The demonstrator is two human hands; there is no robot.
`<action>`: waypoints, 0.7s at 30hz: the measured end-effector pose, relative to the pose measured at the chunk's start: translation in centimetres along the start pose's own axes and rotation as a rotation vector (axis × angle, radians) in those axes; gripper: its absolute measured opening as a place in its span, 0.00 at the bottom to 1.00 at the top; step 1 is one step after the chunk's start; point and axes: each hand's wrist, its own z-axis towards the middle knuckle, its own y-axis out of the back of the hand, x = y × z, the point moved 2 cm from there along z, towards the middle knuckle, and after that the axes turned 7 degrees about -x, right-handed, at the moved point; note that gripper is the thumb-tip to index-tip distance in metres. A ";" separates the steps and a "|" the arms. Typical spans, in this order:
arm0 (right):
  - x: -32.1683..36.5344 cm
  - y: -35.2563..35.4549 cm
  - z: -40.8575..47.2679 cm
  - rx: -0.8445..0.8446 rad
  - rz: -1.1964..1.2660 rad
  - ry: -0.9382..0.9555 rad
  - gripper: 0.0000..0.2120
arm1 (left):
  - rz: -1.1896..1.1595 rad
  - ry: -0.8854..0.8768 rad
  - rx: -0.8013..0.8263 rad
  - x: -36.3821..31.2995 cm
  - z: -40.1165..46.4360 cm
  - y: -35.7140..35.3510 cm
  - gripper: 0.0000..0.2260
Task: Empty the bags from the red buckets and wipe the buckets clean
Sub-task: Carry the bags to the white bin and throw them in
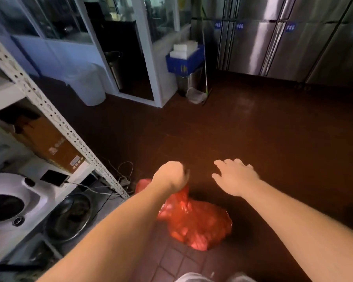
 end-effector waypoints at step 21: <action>4.2 13.1 48.6 -0.053 -0.101 0.422 0.26 | -0.001 0.436 -0.123 18.4 38.4 7.8 0.13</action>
